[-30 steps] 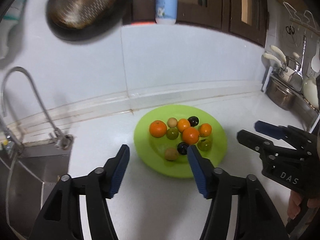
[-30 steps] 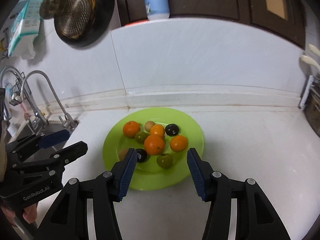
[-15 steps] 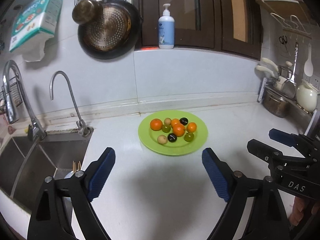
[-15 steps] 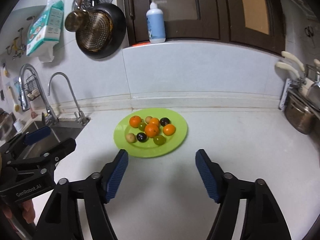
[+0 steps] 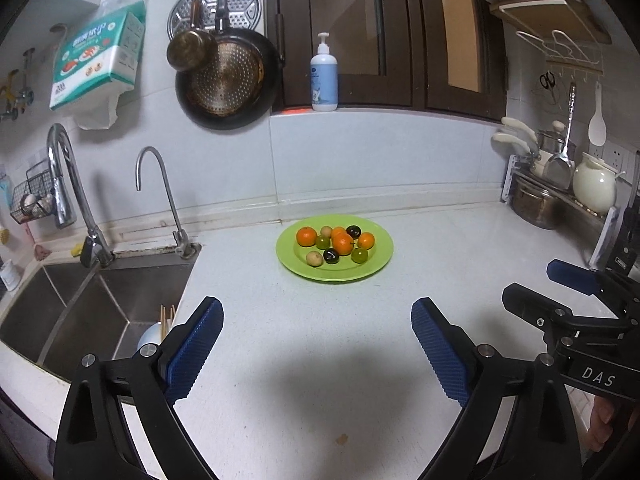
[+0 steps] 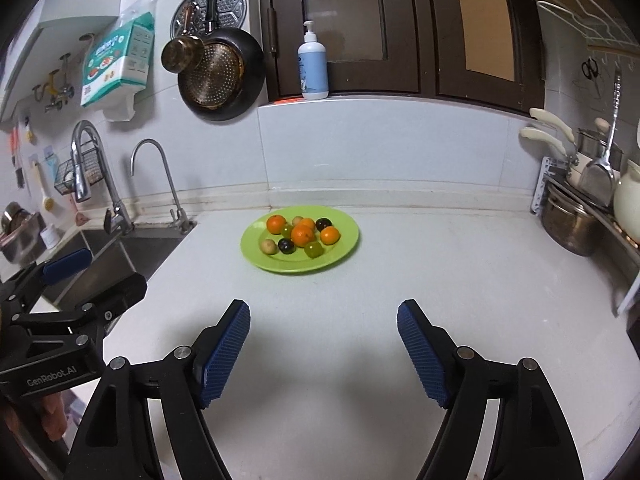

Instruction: Organize fruits

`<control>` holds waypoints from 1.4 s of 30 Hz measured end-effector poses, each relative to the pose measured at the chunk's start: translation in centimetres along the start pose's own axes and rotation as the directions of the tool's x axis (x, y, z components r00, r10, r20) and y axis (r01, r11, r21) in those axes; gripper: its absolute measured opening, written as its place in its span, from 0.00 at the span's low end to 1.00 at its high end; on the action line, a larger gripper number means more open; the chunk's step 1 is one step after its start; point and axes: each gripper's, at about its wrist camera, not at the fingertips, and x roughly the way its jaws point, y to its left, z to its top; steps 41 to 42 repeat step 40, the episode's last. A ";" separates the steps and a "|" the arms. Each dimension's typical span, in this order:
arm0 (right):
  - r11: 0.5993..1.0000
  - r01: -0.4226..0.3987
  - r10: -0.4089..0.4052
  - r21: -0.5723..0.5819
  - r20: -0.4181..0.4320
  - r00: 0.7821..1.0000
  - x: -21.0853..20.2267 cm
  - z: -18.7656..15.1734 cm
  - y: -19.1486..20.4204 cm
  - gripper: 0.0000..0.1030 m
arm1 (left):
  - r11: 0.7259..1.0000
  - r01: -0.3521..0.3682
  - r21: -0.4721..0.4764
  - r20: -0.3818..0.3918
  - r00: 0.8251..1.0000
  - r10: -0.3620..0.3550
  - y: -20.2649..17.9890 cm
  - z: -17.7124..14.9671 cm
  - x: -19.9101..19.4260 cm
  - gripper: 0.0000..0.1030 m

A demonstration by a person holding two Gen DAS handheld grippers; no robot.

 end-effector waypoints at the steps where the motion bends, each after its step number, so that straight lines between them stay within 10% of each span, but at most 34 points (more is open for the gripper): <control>1: 1.000 -0.001 0.001 -0.001 0.003 1.000 -0.4 -0.2 0.0 0.75 | 1.000 0.000 0.001 0.002 1.000 0.000 -0.1 -0.1 -0.3 0.95; 42: 0.999 -0.029 0.030 -0.030 0.038 0.999 -3.8 -1.4 0.8 0.75 | 0.998 -0.057 -0.042 -0.005 0.998 0.057 0.1 -1.4 -4.2 1.00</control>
